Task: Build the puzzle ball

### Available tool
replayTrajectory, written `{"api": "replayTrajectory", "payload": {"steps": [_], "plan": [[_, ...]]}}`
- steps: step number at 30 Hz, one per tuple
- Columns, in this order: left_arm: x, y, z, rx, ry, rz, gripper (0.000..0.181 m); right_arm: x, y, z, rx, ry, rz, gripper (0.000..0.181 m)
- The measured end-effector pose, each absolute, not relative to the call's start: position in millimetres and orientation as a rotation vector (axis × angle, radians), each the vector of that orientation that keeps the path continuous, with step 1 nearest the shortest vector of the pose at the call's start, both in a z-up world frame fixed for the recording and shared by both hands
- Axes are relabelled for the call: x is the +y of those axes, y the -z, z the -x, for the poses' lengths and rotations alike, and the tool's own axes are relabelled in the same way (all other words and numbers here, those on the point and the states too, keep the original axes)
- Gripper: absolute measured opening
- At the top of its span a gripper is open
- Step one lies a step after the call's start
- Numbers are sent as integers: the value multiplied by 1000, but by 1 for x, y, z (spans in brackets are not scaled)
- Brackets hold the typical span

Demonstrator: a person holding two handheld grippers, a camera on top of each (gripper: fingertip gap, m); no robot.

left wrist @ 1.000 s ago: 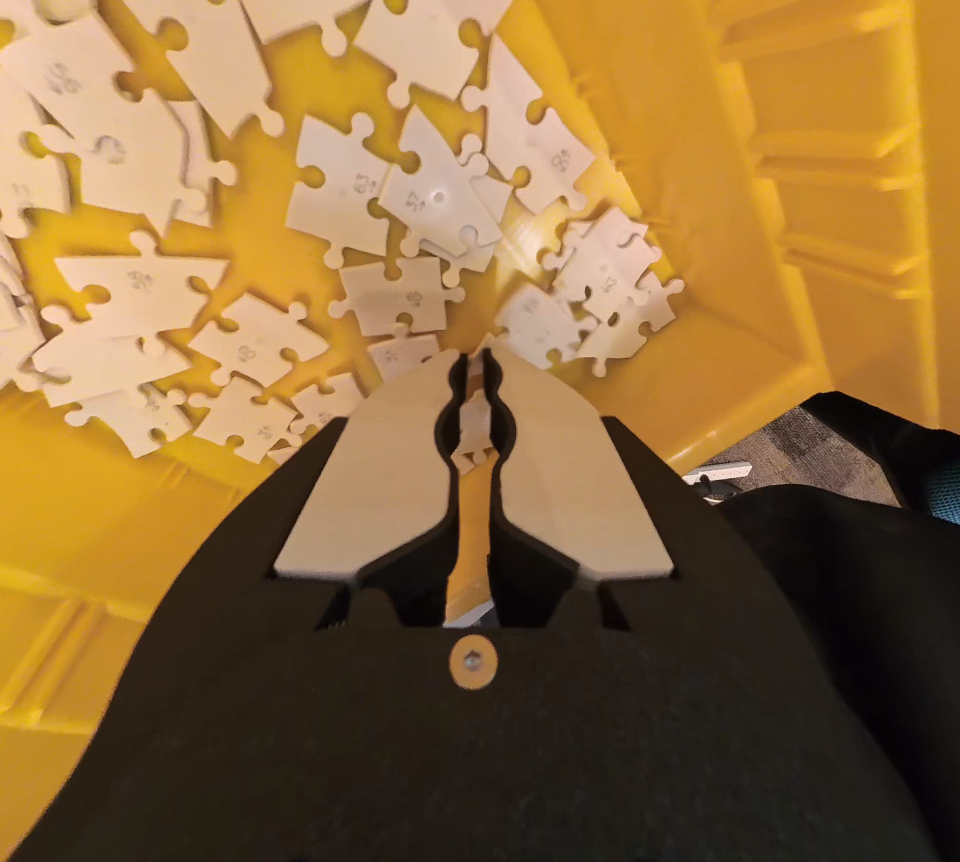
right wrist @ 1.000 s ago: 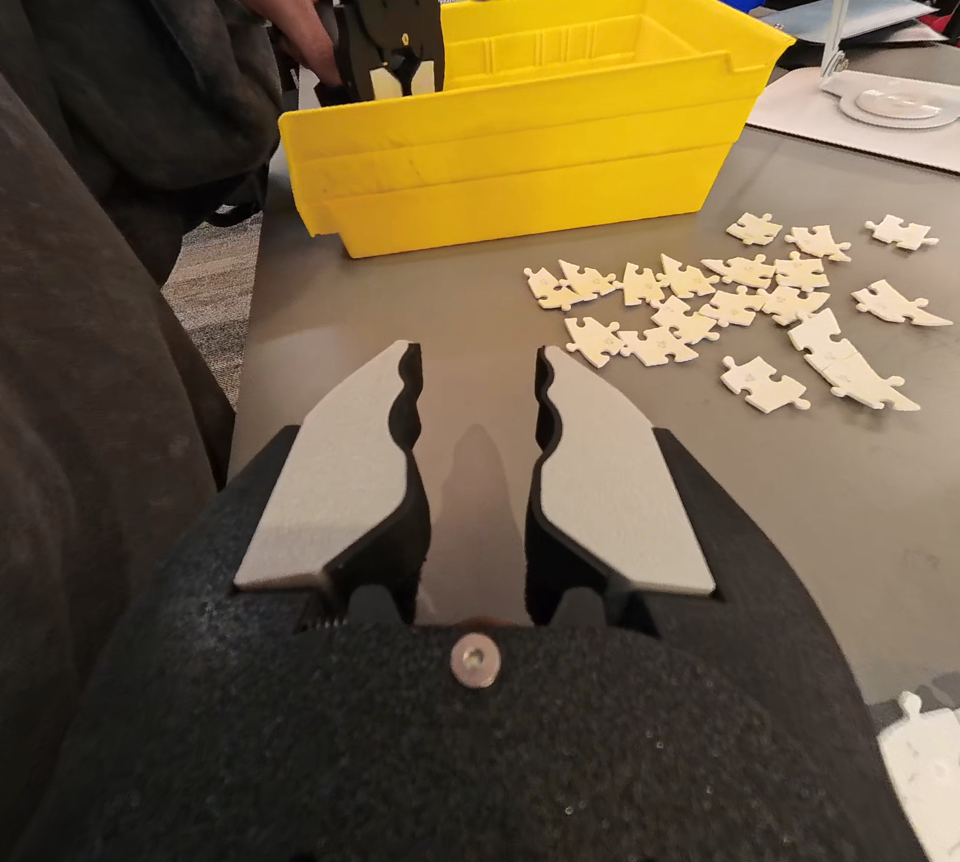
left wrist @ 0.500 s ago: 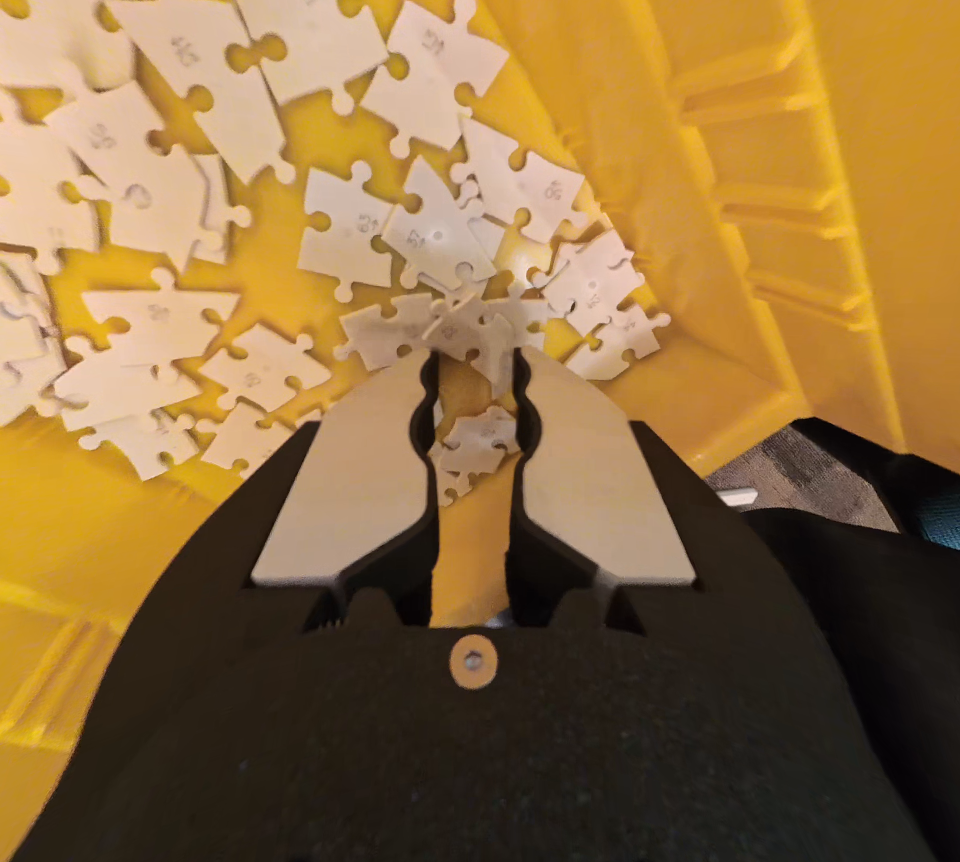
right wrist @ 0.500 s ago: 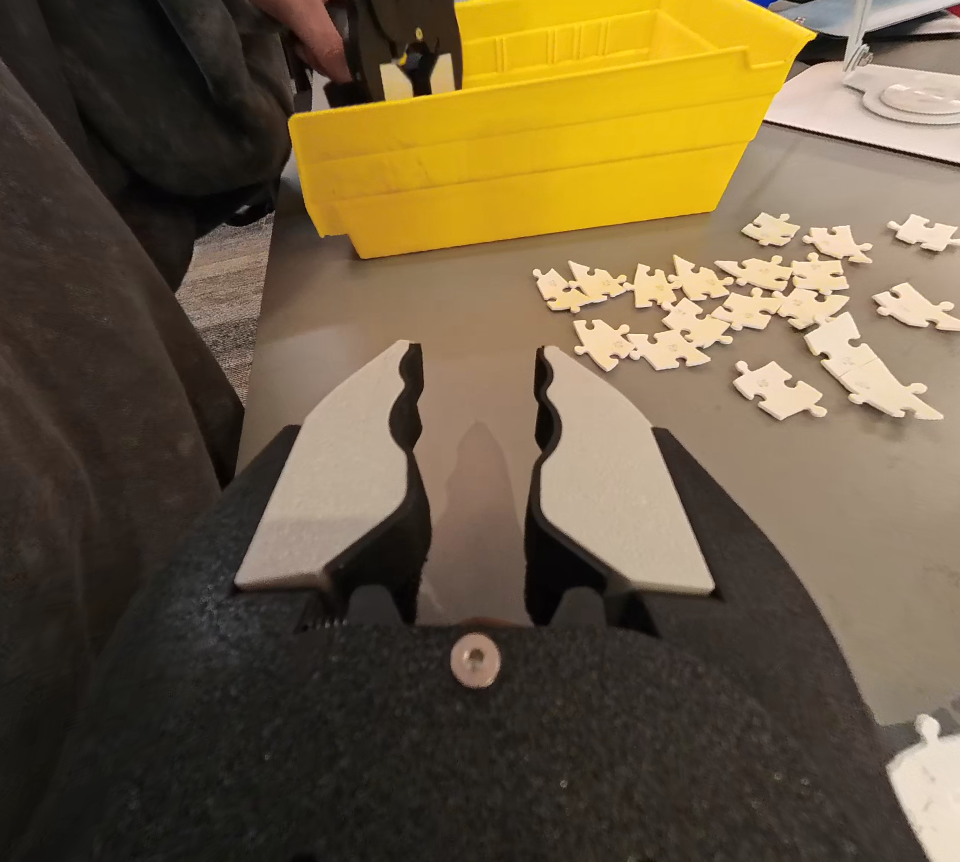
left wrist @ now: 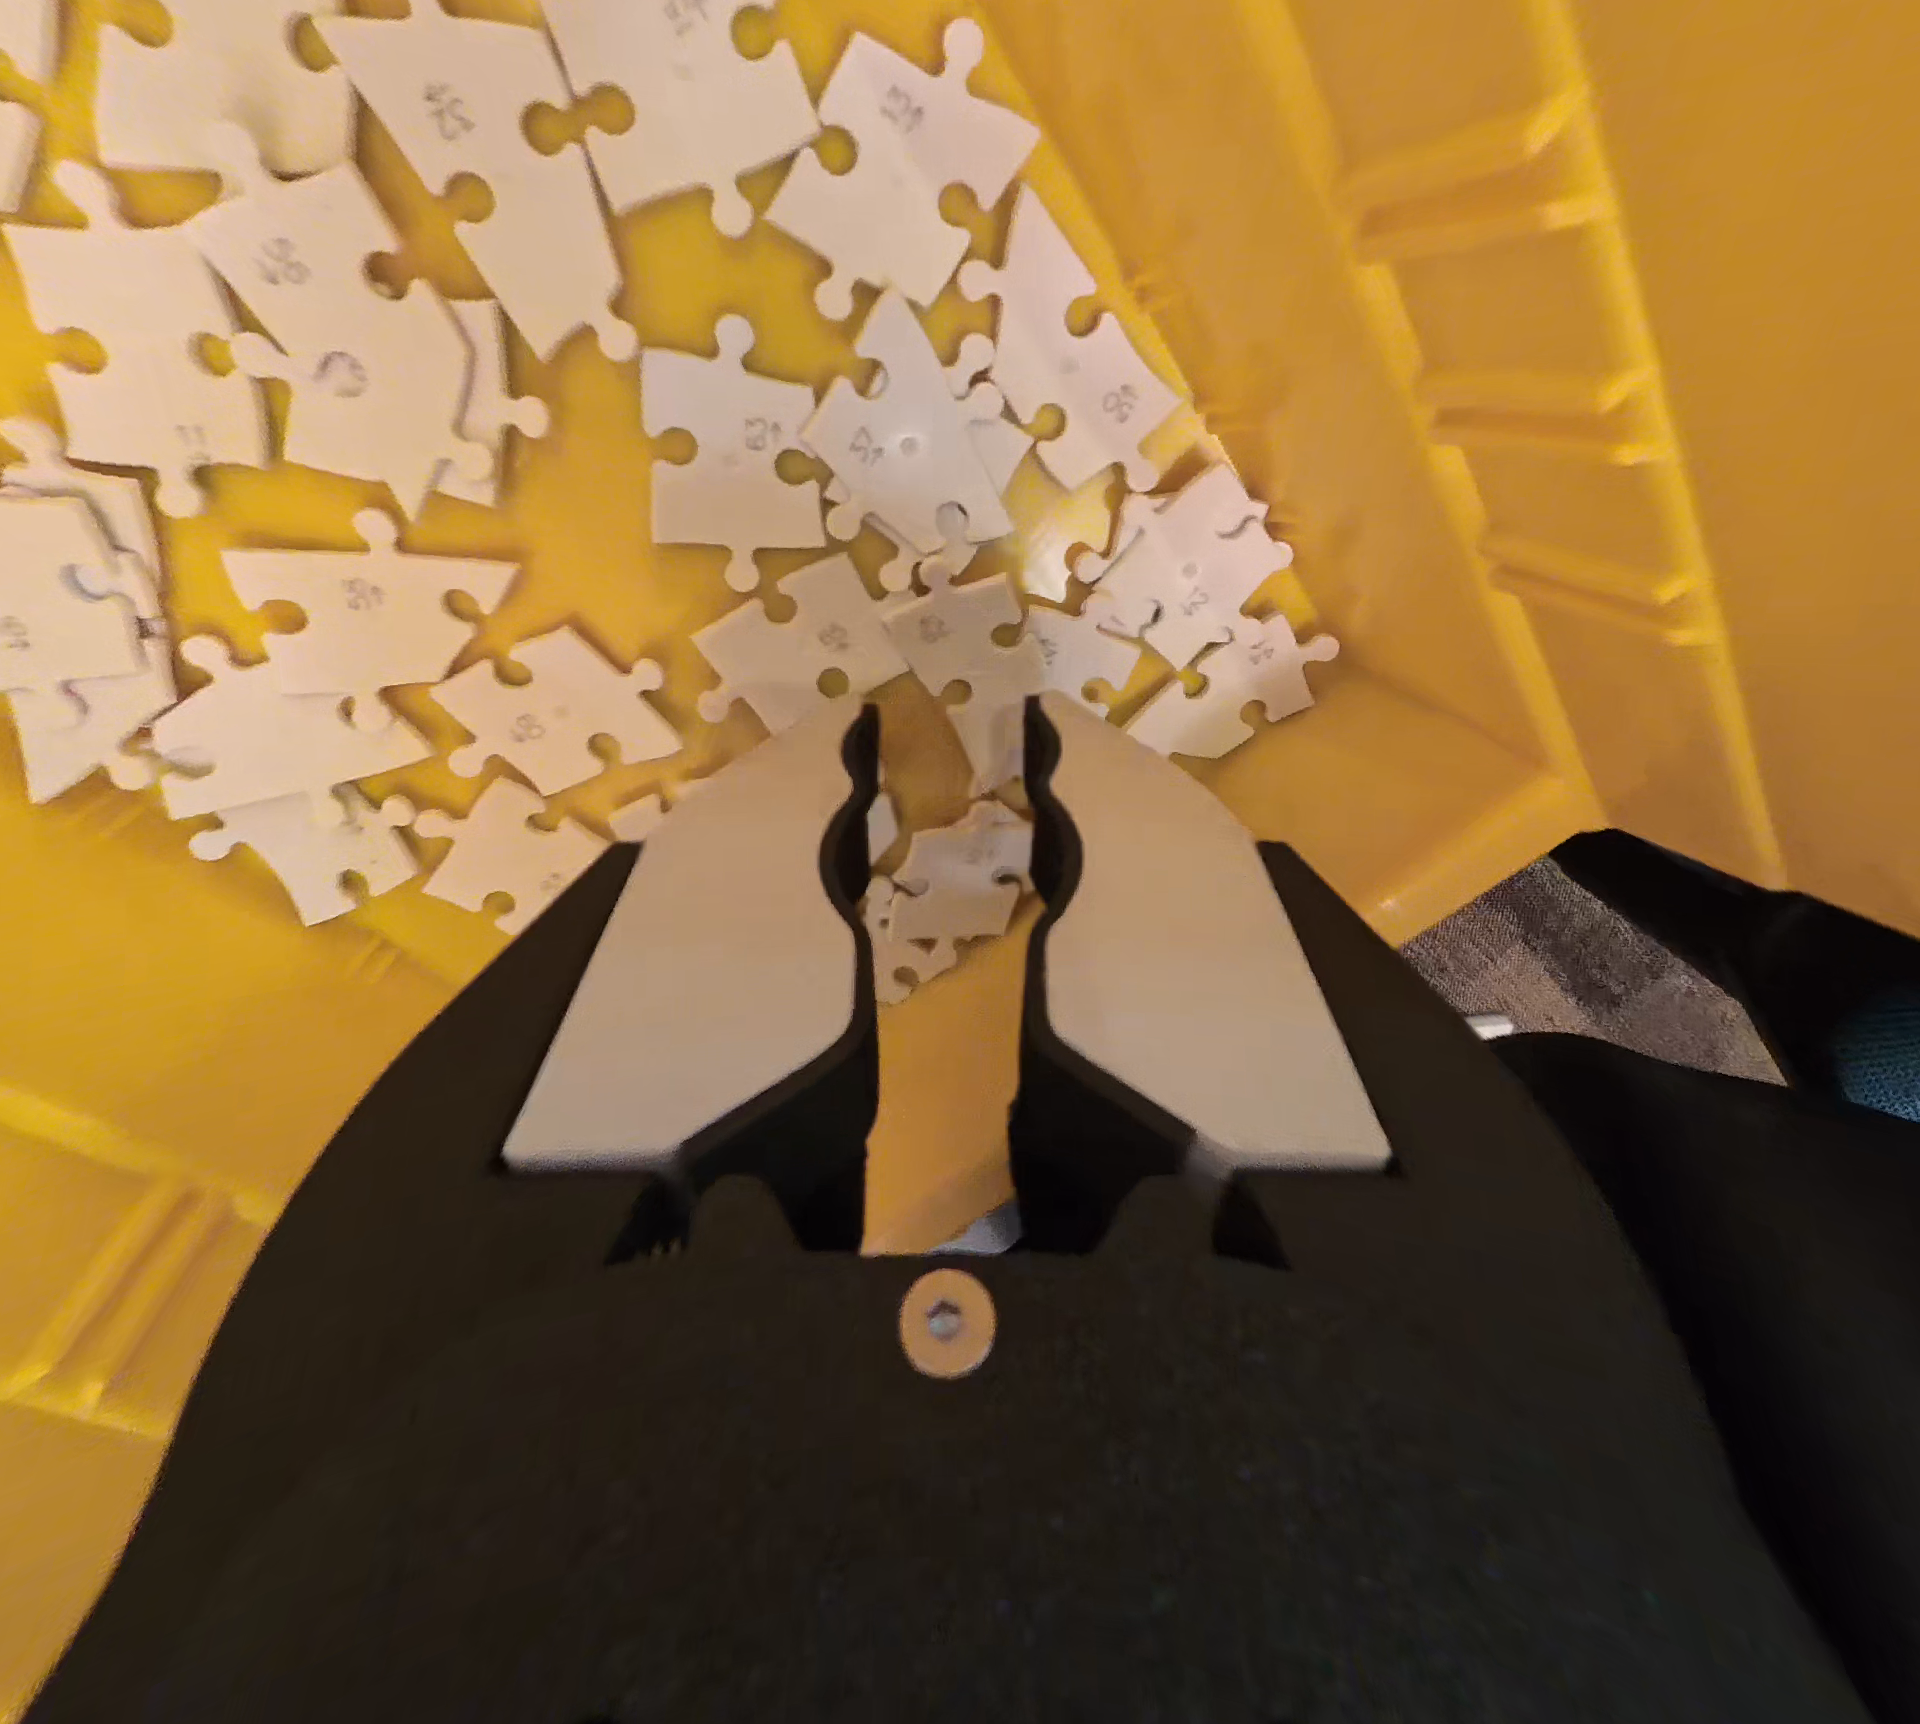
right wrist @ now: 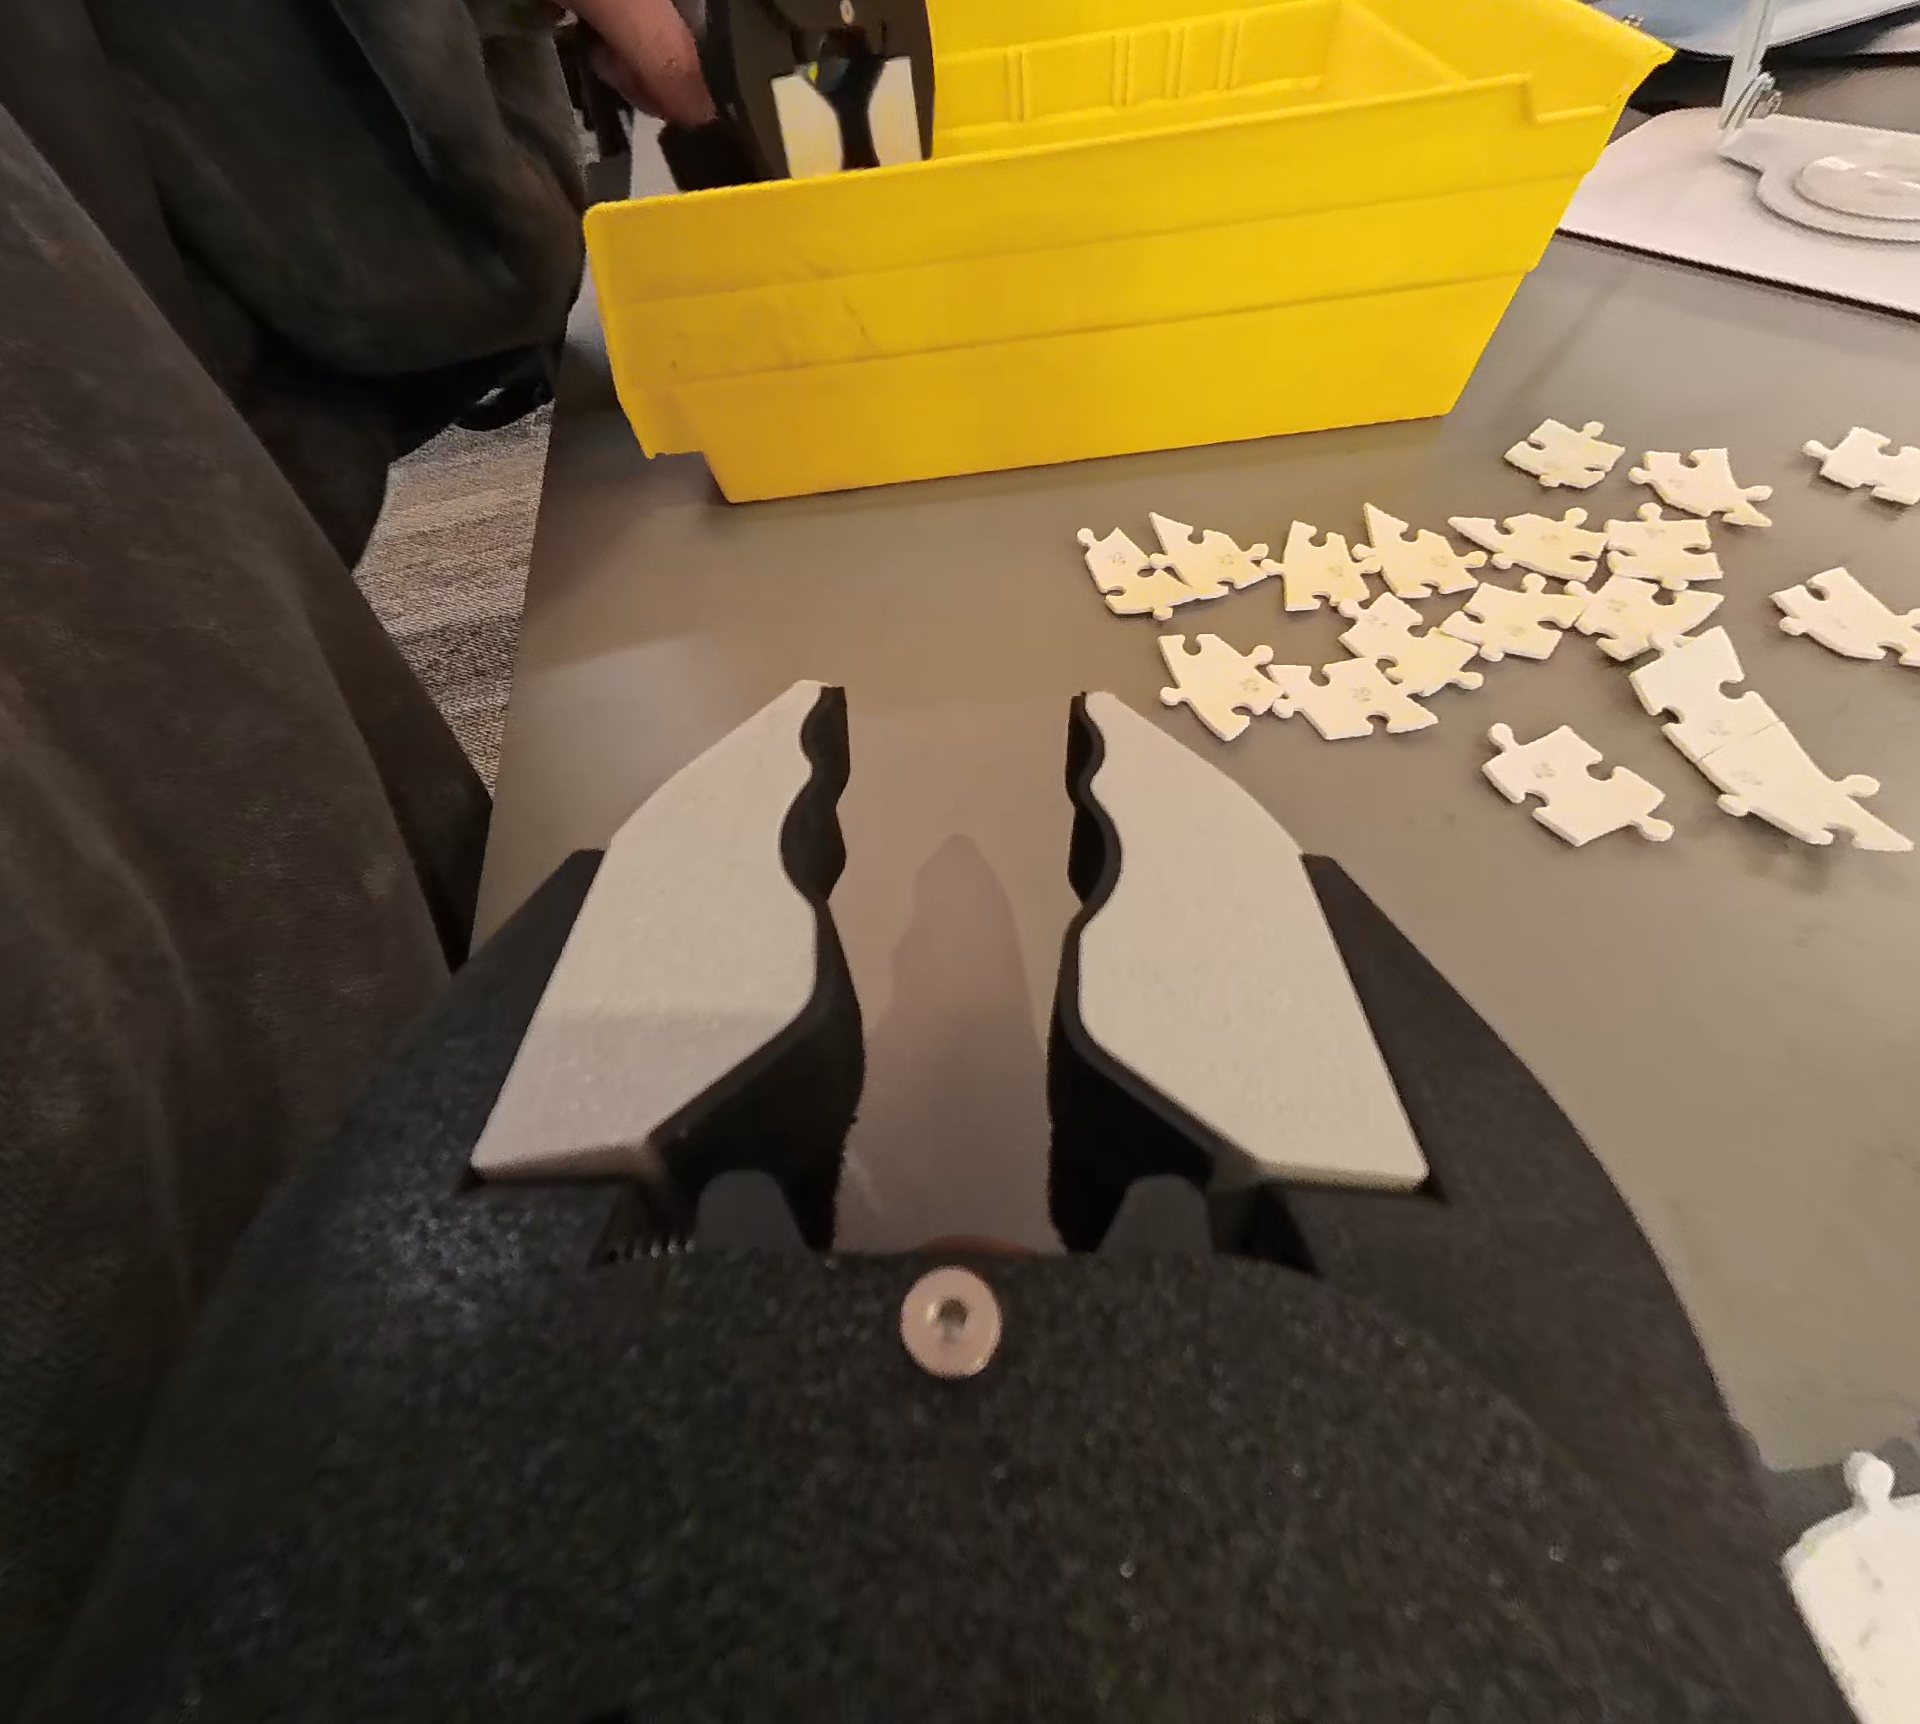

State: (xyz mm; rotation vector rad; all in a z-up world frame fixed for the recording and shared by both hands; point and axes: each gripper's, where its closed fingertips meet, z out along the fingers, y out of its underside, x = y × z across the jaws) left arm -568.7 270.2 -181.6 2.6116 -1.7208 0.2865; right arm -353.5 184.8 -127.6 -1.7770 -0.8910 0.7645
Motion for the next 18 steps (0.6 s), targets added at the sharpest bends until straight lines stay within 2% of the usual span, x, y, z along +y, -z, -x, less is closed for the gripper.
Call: {"api": "replayTrajectory", "payload": {"steps": [3,8,11,15,18], "plan": [[267,189,572,-1723,-218,-2584,35,184,127,354,-894,-763,1774,40],[277,191,573,-1767,-82,-2599,26,183,128,354,-904,-759,1777,40],[290,190,581,-1743,8,-2651,28,183,129,355,-911,-754,1779,40],[285,178,568,-1740,-193,-2720,30,183,129,355,-918,-750,1783,39],[259,170,541,-1894,-448,-2602,30,184,130,356,-920,-751,1787,39]]}}
